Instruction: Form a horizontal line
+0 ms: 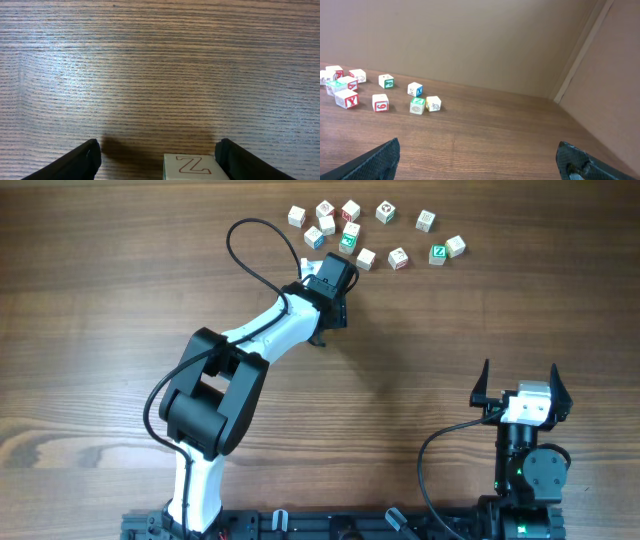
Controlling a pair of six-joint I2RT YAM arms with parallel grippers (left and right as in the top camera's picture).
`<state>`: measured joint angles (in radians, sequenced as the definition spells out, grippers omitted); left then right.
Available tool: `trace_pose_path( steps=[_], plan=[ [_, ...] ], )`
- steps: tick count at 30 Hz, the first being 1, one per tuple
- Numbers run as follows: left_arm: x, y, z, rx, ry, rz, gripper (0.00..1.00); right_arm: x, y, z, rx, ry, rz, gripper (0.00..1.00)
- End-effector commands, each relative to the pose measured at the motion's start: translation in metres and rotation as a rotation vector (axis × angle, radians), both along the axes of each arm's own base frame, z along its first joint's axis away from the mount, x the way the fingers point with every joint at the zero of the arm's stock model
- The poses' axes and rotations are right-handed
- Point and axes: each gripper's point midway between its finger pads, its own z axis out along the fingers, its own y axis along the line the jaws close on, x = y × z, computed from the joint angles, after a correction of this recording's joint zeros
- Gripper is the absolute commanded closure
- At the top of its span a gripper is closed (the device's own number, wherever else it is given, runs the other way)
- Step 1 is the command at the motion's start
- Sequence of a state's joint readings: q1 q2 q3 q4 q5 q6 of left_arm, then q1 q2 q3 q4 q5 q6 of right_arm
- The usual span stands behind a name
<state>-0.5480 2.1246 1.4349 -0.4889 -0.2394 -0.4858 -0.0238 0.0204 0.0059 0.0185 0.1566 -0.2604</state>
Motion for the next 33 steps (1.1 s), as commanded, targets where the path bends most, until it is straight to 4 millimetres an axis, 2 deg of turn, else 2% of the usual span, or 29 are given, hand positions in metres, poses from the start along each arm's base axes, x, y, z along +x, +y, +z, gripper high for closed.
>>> trace_pose_path(
  steps=[1,3,4,5,9,13,14,15,18,19,21,23,26,27,29,31,33],
  plan=[
    [-0.002,0.006,-0.011,0.021,0.012,0.027,0.21,0.0,0.004,0.001,-0.009,-0.004,0.02,0.0],
    [-0.002,0.006,-0.012,0.021,0.013,0.026,0.21,0.0,0.004,0.001,-0.009,-0.004,0.02,0.0],
    [-0.004,0.004,-0.012,0.013,0.022,0.021,0.28,0.0,0.004,0.001,-0.009,-0.004,0.02,0.0],
    [-0.008,0.0,-0.014,-0.008,0.043,0.009,0.3,0.0,0.004,0.001,-0.009,-0.004,0.02,0.0],
    [-0.02,0.0,-0.019,-0.009,0.101,-0.007,0.31,0.0,0.004,0.001,-0.009,-0.004,0.02,0.0],
    [-0.02,-0.001,-0.019,0.001,0.104,-0.052,0.3,0.0,0.004,0.001,-0.009,-0.004,0.02,0.0],
    [-0.021,-0.002,-0.019,-0.001,0.107,-0.064,0.33,0.0,0.004,0.001,-0.009,-0.004,0.02,0.0],
    [-0.021,-0.002,-0.019,0.002,0.108,-0.07,0.42,0.0,0.004,0.001,-0.009,-0.004,0.02,0.0],
    [-0.02,-0.003,-0.019,0.017,0.105,-0.109,0.46,0.0,0.004,0.001,-0.009,-0.004,0.02,0.0],
    [-0.02,-0.003,-0.019,0.016,0.105,-0.109,0.45,0.0,0.004,0.001,-0.008,-0.004,0.02,0.0],
    [-0.02,-0.004,-0.019,0.012,0.103,-0.109,0.32,0.0,0.004,0.001,-0.009,-0.004,0.02,0.0],
    [-0.02,-0.006,-0.019,-0.002,0.107,-0.115,0.31,0.0,0.004,0.001,-0.009,-0.004,0.02,0.0],
    [-0.021,-0.01,-0.019,-0.019,0.11,-0.122,0.39,0.0,0.004,0.001,-0.008,-0.004,0.02,0.0],
    [-0.021,-0.01,-0.019,-0.019,0.111,-0.122,0.38,0.0,0.004,0.001,-0.009,-0.004,0.02,0.0],
    [-0.016,-0.012,-0.016,-0.028,0.091,-0.126,0.26,0.0,0.004,0.001,-0.009,-0.004,0.02,0.0],
    [-0.005,-0.018,0.001,-0.034,0.043,-0.166,0.21,0.0,0.004,0.001,-0.008,-0.004,0.02,0.0],
    [0.013,-0.029,0.047,-0.073,-0.043,-0.174,0.06,0.0,0.004,0.001,-0.009,-0.004,0.02,0.0]
  ],
)
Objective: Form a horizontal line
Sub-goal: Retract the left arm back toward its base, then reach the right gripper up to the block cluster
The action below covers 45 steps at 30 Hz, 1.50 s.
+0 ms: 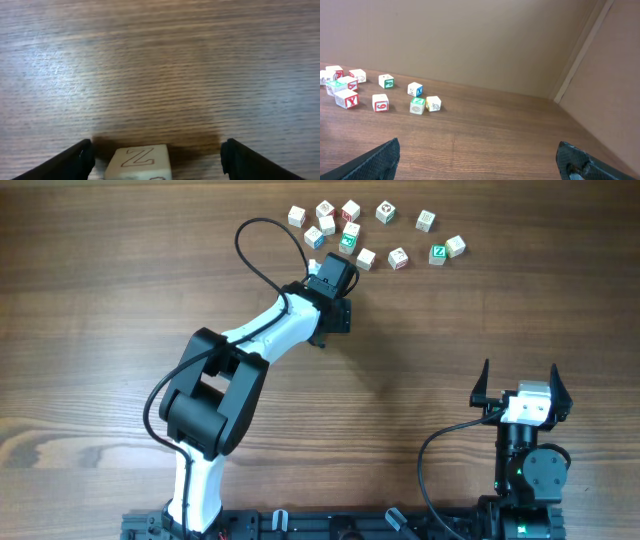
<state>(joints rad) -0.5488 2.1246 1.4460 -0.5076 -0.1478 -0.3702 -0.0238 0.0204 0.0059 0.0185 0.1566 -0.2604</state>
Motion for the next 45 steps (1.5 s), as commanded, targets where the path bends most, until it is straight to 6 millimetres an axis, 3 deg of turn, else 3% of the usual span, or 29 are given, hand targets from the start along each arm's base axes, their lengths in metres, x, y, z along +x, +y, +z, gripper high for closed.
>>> trace_pose_path(
  steps=[1,3,5,8,12,15,20,37,39,41,43,45],
  plan=[
    [0.024,-0.017,0.069,-0.075,-0.112,-0.031,0.0,0.0,0.004,0.001,-0.009,-0.004,0.02,0.0],
    [0.025,-0.013,0.102,-0.089,-0.148,-0.023,0.0,0.0,0.004,0.001,-0.009,-0.004,0.02,0.0],
    [0.014,0.014,0.15,-0.034,-0.204,0.025,0.0,0.0,0.004,0.001,-0.009,-0.004,0.02,0.0],
    [-0.035,0.059,0.215,0.016,-0.213,0.066,0.0,0.0,0.004,0.001,-0.009,-0.004,0.02,0.0],
    [-0.102,0.125,0.265,0.033,-0.2,0.208,0.0,0.0,0.004,0.001,-0.009,-0.004,0.02,0.0],
    [-0.159,0.165,0.265,0.098,-0.1,0.238,0.0,0.0,0.004,0.001,-0.009,-0.004,0.02,0.0],
    [-0.221,0.195,0.257,0.205,0.073,0.225,0.0,0.0,0.004,0.001,-0.009,-0.004,0.02,0.0],
    [-0.225,0.196,0.257,0.212,0.082,0.217,0.0,0.001,0.005,0.001,-0.009,-0.005,0.026,0.0],
    [-0.225,0.196,0.257,0.212,0.082,0.217,0.0,0.002,0.032,0.012,-0.004,-0.05,0.188,0.0],
    [-0.225,0.196,0.257,0.212,0.081,0.217,0.0,-0.008,0.088,0.019,0.064,-0.071,0.521,0.0],
    [-0.225,0.196,0.257,0.212,0.082,0.217,0.0,-0.04,0.143,0.016,0.146,-0.024,0.896,0.0],
    [-0.225,0.196,0.257,0.212,0.081,0.217,0.0,-0.072,0.173,0.012,0.211,0.044,1.148,0.0]
  ],
)
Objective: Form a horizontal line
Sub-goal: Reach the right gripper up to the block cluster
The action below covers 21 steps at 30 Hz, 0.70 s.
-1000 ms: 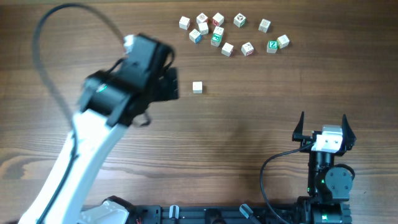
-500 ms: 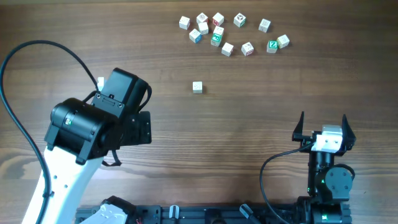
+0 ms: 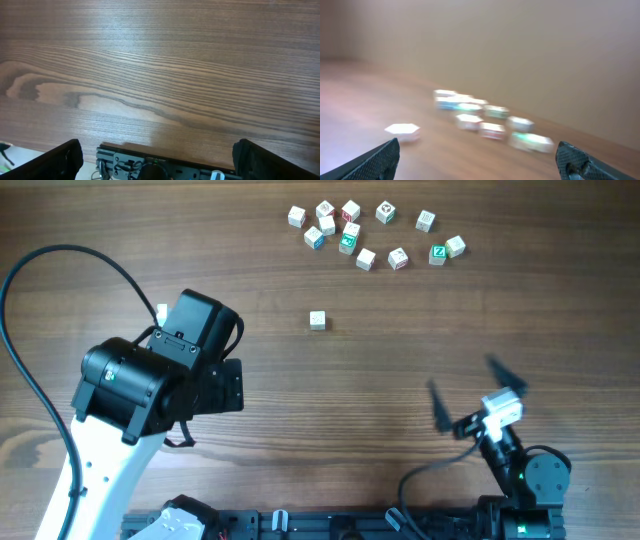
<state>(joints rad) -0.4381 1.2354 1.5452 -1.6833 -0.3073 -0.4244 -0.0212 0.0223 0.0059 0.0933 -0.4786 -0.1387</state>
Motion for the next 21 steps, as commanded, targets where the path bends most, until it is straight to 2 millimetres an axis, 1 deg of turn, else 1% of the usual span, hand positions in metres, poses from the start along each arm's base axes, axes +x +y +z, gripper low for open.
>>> trace_pose_path(
  steps=[1,2,3,4,6,8,11,13,14,16,19,20,21],
  plan=[
    [-0.002,0.004,0.0,0.009,-0.007,0.009,0.0,-0.07,0.074,-0.006,0.074,0.117,0.61,0.0],
    [-0.002,0.004,0.0,0.009,-0.007,0.009,0.0,-0.085,0.082,-0.007,0.065,0.127,0.707,0.0],
    [-0.002,0.004,0.0,0.009,-0.007,0.009,0.0,-0.095,0.085,-0.007,0.059,0.131,0.765,0.02],
    [-0.002,0.004,0.0,0.009,-0.007,0.009,0.0,-0.091,0.084,-0.005,0.111,0.173,0.746,0.01],
    [-0.002,0.004,0.0,0.009,-0.007,0.009,0.0,-0.077,0.077,0.0,0.236,0.256,0.659,0.0],
    [-0.002,0.004,0.0,0.009,-0.007,0.009,0.0,-0.07,0.073,0.009,0.278,0.248,0.619,0.0],
    [-0.002,0.004,0.0,0.009,-0.007,0.009,0.0,-0.052,0.063,0.027,0.352,0.263,0.511,0.0],
    [-0.002,0.004,0.0,0.009,-0.007,0.009,0.0,-0.039,0.06,0.036,0.37,0.307,0.477,0.0],
    [-0.002,0.004,0.0,0.009,-0.007,0.009,0.0,-0.031,0.059,0.036,0.373,0.342,0.467,0.0],
    [-0.002,0.004,0.0,0.009,-0.007,0.009,0.0,-0.007,0.06,0.039,0.379,0.449,0.458,0.0],
    [-0.002,0.004,0.0,0.009,-0.007,0.009,0.0,0.027,0.068,0.043,0.412,0.62,0.514,0.0],
    [-0.002,0.004,0.0,0.009,-0.007,0.009,0.0,0.036,0.076,0.05,0.42,0.681,0.612,0.0],
    [-0.002,0.004,0.0,0.009,-0.007,0.009,0.0,0.038,0.084,0.057,0.419,0.71,0.74,0.0]
  ],
)
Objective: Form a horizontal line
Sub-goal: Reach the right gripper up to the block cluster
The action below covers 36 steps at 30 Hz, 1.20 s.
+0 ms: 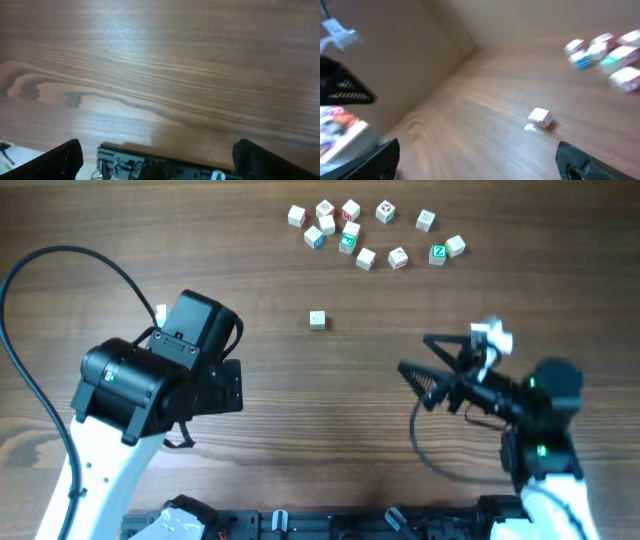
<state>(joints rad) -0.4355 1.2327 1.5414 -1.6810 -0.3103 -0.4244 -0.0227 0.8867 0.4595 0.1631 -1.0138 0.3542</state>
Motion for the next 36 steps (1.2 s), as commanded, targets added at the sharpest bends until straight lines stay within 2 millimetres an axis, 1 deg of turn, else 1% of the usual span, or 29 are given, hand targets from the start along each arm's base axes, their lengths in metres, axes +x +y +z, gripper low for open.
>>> trace_pose_path(
  steps=[1,2,3,4,5,6,7,9,11,12,13,14,15,16,17,19,21,22,24,25,26,27,28,30,31,33,34,36],
  plan=[
    [-0.002,0.003,0.001,0.006,-0.005,0.006,0.0,0.001,0.023,0.028,0.091,-0.009,0.346,0.0],
    [-0.002,0.003,0.001,0.007,-0.005,0.006,0.0,-0.001,0.026,0.031,0.118,-0.025,0.445,0.0],
    [-0.002,0.003,0.001,0.006,-0.005,0.006,0.0,0.008,0.026,0.023,0.135,0.005,0.461,0.0],
    [-0.002,0.003,0.001,0.007,-0.005,0.006,0.0,0.02,0.026,0.012,0.163,0.091,0.437,0.0],
    [-0.002,0.003,0.001,0.007,-0.005,0.005,0.0,0.037,0.024,0.0,0.179,0.146,0.386,0.0],
    [-0.002,0.003,0.001,0.006,-0.005,0.006,0.0,0.047,0.024,-0.007,0.188,0.155,0.366,0.0],
    [-0.002,0.003,0.001,0.006,-0.005,0.006,0.0,0.053,0.023,-0.009,0.193,0.151,0.358,0.0],
    [-0.002,0.003,0.001,0.006,-0.005,0.006,0.0,0.072,0.021,-0.007,0.205,0.149,0.305,0.01],
    [-0.002,0.003,0.001,0.006,-0.005,0.005,0.0,0.095,0.018,0.008,0.197,0.104,0.246,0.01],
    [-0.002,0.003,0.001,0.006,-0.005,0.006,0.0,0.109,0.015,0.013,0.181,0.091,0.199,0.0],
    [-0.002,0.003,0.001,0.007,-0.005,0.006,0.0,0.125,0.011,0.011,0.155,0.112,0.13,0.01],
    [-0.002,0.003,0.001,0.006,-0.005,0.006,0.0,0.144,0.004,0.0,0.089,0.15,0.025,0.01],
    [-0.002,0.003,0.001,0.006,-0.005,0.006,0.0,0.167,-0.012,-0.022,-0.055,0.232,-0.159,0.01],
    [-0.002,0.003,0.001,0.007,-0.005,0.005,0.0,0.18,-0.027,-0.035,-0.216,0.27,-0.312,0.0],
    [-0.002,0.003,0.001,0.007,-0.005,0.006,0.0,0.187,-0.033,-0.033,-0.289,0.278,-0.393,0.01],
    [-0.002,0.003,0.001,0.007,-0.005,0.006,0.0,0.203,-0.038,-0.016,-0.411,0.186,-0.501,0.01],
    [-0.002,0.003,0.001,0.006,-0.005,0.006,0.0,0.211,-0.037,-0.005,-0.452,0.102,-0.539,0.0],
    [-0.002,0.003,0.001,0.007,-0.005,0.005,0.0,0.216,-0.037,-0.001,-0.45,0.077,-0.543,0.0],
    [-0.002,0.003,0.001,0.006,-0.005,0.006,0.0,0.23,-0.041,-0.007,-0.483,0.064,-0.565,0.01],
    [-0.002,0.003,0.001,0.007,-0.005,0.006,0.0,0.241,-0.039,-0.016,-0.513,0.075,-0.549,0.01],
    [-0.002,0.003,0.001,0.007,-0.005,0.006,0.0,0.257,-0.035,-0.031,-0.549,0.114,-0.523,0.01],
    [-0.002,0.003,0.001,0.007,-0.005,0.006,0.0,0.264,-0.033,-0.039,-0.567,0.132,-0.512,0.01],
    [-0.002,0.003,0.001,0.006,-0.005,0.006,0.0,0.279,-0.03,-0.058,-0.603,0.18,-0.487,0.04],
    [-0.002,0.003,0.001,0.006,-0.005,0.006,0.0,0.298,-0.025,-0.093,-0.65,0.264,-0.449,0.08],
    [-0.002,0.003,0.001,0.007,-0.005,0.006,0.0,0.306,-0.021,-0.12,-0.688,0.306,-0.422,0.1],
    [-0.002,0.003,0.001,0.006,-0.005,0.006,0.0,0.309,-0.017,-0.148,-0.704,0.34,-0.402,0.1],
    [-0.002,0.003,0.001,0.006,-0.005,0.006,0.0,0.308,-0.013,-0.165,-0.72,0.354,-0.382,0.11],
    [-0.002,0.003,0.001,0.007,-0.005,0.006,0.0,0.304,-0.008,-0.188,-0.765,0.364,-0.338,0.18]
  ],
)
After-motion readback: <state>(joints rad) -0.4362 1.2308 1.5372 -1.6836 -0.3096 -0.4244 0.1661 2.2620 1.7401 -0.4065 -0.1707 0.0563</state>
